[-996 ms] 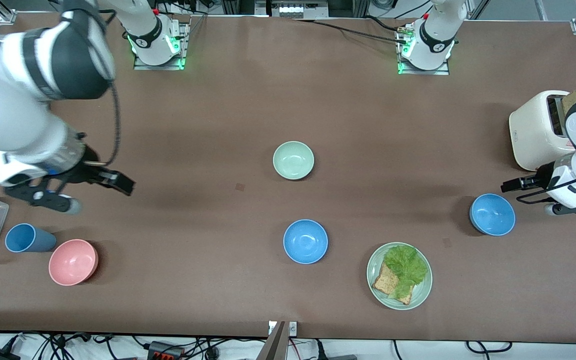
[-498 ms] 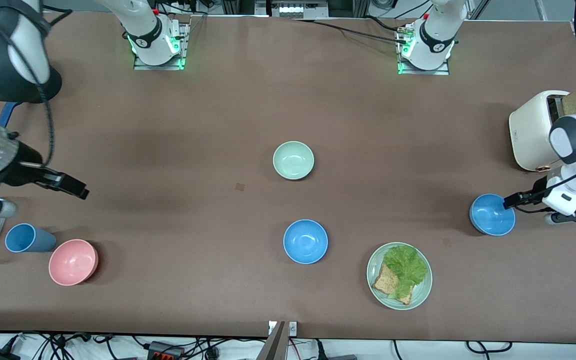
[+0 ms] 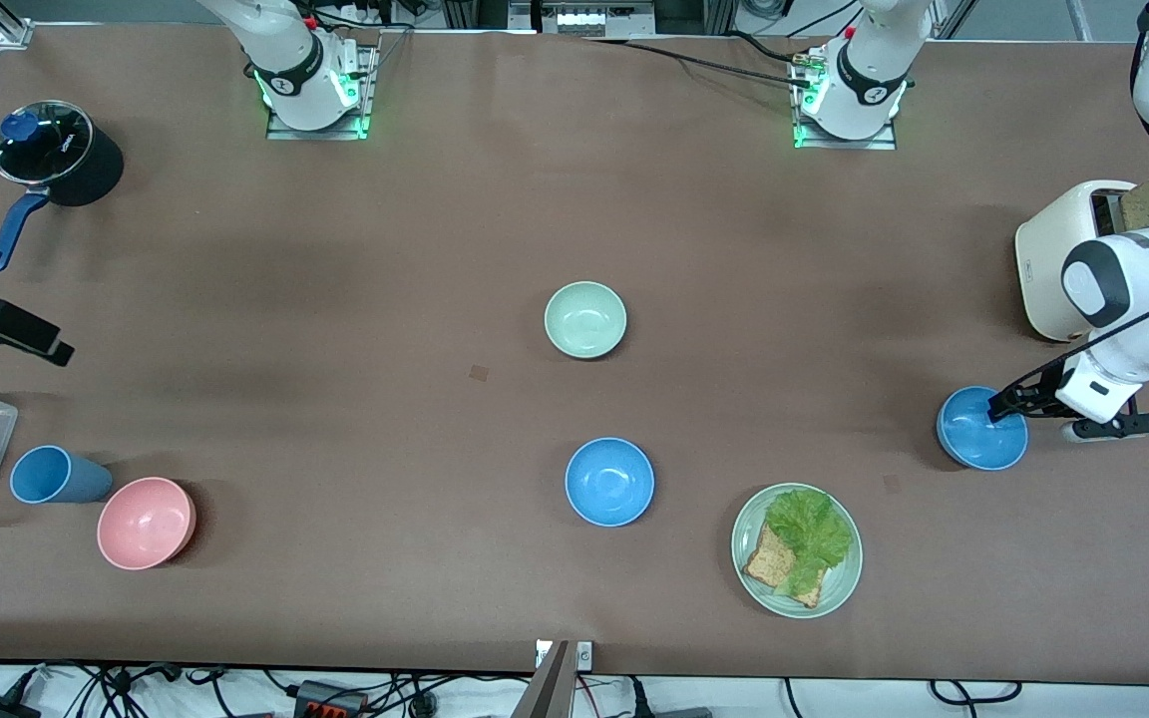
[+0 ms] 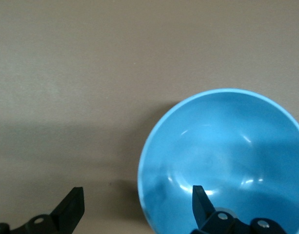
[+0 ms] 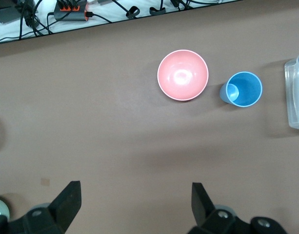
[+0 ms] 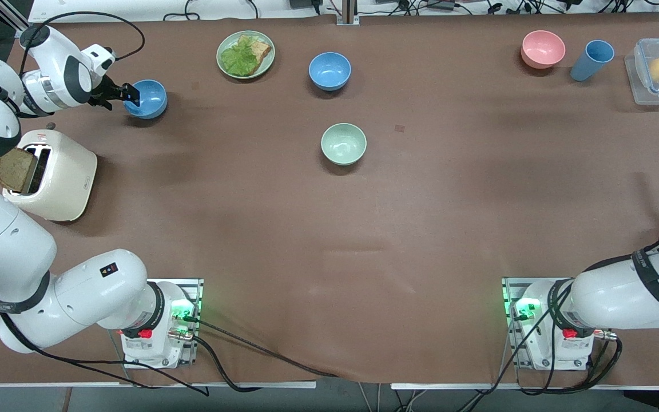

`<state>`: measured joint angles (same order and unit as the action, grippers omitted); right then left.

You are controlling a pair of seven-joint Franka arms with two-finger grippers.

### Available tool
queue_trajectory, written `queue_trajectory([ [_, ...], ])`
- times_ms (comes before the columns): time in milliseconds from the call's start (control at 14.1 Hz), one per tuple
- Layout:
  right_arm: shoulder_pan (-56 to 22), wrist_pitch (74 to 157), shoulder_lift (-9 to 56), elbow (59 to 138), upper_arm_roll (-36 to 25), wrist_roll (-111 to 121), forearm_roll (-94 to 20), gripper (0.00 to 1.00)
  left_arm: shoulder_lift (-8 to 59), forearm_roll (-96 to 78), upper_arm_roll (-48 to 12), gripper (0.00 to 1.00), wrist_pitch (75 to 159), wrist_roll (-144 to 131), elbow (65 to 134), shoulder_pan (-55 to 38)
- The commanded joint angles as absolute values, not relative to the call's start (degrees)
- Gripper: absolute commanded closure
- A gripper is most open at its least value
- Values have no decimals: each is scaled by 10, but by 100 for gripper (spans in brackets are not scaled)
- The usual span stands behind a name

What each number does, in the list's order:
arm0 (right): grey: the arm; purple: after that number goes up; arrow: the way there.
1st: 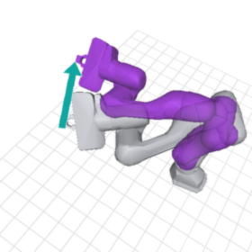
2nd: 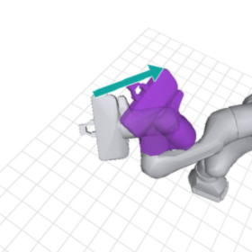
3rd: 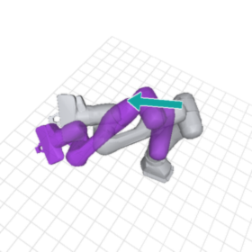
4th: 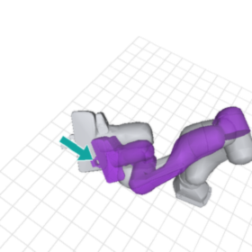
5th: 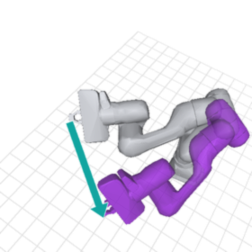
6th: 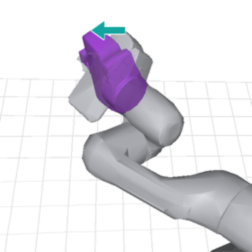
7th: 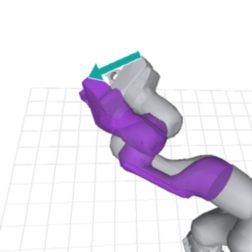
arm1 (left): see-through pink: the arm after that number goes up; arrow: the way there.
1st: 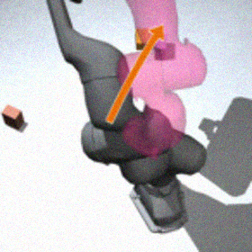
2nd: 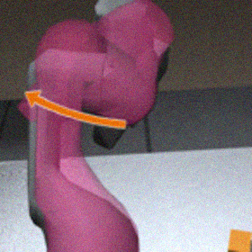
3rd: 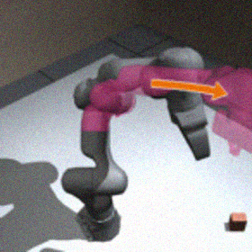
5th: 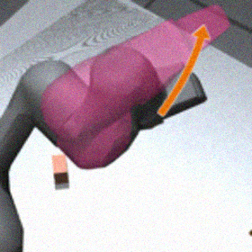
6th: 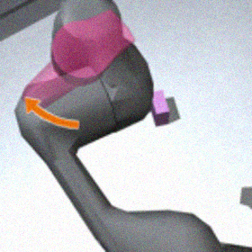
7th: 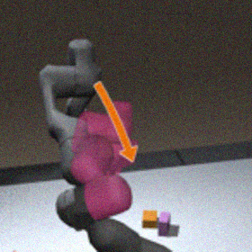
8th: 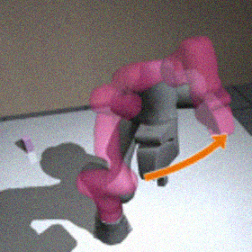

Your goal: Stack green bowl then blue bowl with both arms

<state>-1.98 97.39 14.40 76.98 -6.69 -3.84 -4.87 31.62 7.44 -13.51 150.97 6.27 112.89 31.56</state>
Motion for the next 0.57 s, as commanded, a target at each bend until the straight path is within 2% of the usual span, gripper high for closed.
queue_trajectory([
  [0, 4, 969, 122, 794, -48, -14, -38, 0, 301, 88, -147, 37, 1516, 72, 1149, 336],
  [71, 8, 969, 120, 794, -48, -2, -37, 0, 301, 88, -148, 53, 1512, 72, 1148, 335],
  [284, 4, 938, 113, 795, -50, 8, -30, 0, 303, 88, -149, 85, 1510, 71, 1148, 331],
  [427, 4, 910, 106, 798, -48, 9, -7, 0, 303, 88, -149, 98, 1506, 70, 1148, 328],
  [498, 3, 914, 92, 816, -49, 9, -5, 0, 302, 88, -149, 99, 1496, 69, 1148, 321],
])
